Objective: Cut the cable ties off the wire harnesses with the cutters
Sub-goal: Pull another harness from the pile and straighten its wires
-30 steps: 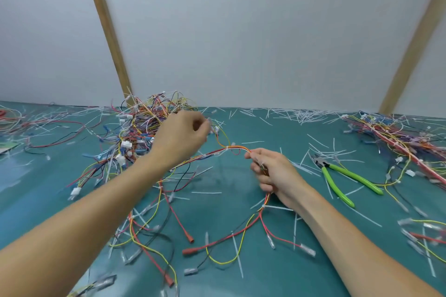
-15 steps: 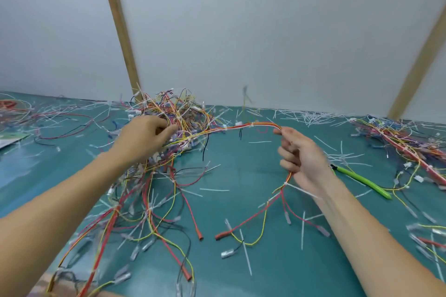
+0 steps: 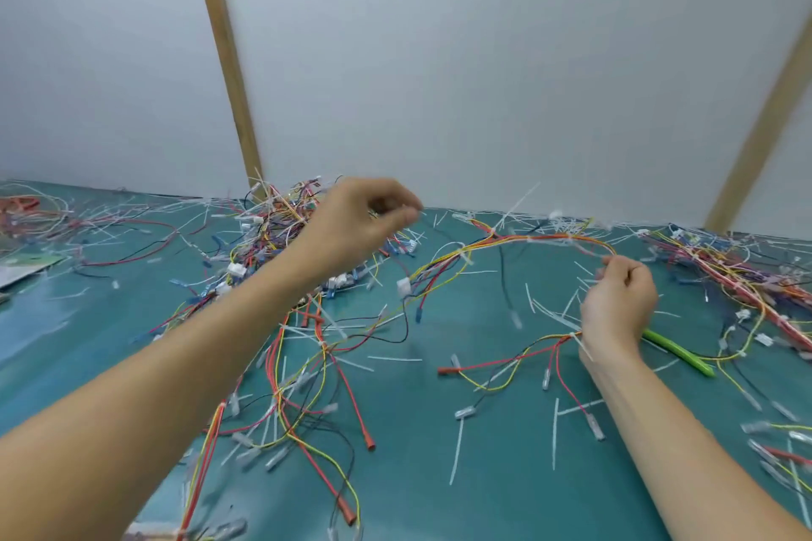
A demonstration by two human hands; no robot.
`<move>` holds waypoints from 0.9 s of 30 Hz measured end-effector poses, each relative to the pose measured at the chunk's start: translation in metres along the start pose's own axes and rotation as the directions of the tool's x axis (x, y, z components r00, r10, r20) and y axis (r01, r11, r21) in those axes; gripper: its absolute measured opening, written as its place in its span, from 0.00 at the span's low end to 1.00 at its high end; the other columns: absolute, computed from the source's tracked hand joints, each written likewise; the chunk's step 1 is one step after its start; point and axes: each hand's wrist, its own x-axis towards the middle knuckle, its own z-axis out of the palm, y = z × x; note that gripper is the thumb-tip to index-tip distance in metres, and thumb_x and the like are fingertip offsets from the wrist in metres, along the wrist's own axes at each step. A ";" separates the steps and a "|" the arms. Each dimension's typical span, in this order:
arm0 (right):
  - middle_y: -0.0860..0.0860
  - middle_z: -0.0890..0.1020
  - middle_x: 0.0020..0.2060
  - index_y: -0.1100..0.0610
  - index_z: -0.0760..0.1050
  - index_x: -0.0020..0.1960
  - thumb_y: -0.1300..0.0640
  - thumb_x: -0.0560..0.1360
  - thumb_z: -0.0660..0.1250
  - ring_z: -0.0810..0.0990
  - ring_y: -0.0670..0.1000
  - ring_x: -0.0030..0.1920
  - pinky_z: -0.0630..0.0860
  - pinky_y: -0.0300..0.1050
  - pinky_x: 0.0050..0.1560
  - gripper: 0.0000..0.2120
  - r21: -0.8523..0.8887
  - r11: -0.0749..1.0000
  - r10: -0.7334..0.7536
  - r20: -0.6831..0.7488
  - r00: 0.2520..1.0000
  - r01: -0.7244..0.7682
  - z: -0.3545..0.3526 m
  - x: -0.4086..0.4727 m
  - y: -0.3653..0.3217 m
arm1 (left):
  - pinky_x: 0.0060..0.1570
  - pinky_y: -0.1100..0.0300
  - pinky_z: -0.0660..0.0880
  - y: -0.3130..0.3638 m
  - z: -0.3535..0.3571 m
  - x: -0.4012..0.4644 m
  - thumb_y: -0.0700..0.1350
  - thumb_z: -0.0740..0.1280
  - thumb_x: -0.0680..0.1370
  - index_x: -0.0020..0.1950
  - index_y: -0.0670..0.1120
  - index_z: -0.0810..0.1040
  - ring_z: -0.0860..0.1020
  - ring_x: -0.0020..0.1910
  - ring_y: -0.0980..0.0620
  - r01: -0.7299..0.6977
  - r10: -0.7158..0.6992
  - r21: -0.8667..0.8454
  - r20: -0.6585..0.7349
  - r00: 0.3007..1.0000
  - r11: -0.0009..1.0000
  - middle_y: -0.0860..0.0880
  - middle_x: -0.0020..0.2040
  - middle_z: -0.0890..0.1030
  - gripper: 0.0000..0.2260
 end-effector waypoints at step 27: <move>0.56 0.84 0.52 0.54 0.72 0.54 0.54 0.86 0.58 0.78 0.36 0.38 0.71 0.39 0.43 0.06 0.034 0.985 -0.170 0.145 0.975 0.167 0.000 -0.002 0.006 | 0.30 0.64 0.75 0.032 0.014 0.006 0.45 0.64 0.83 0.50 0.45 0.82 0.83 0.32 0.53 0.304 -0.288 -0.430 0.103 0.952 0.850 0.49 0.37 0.85 0.08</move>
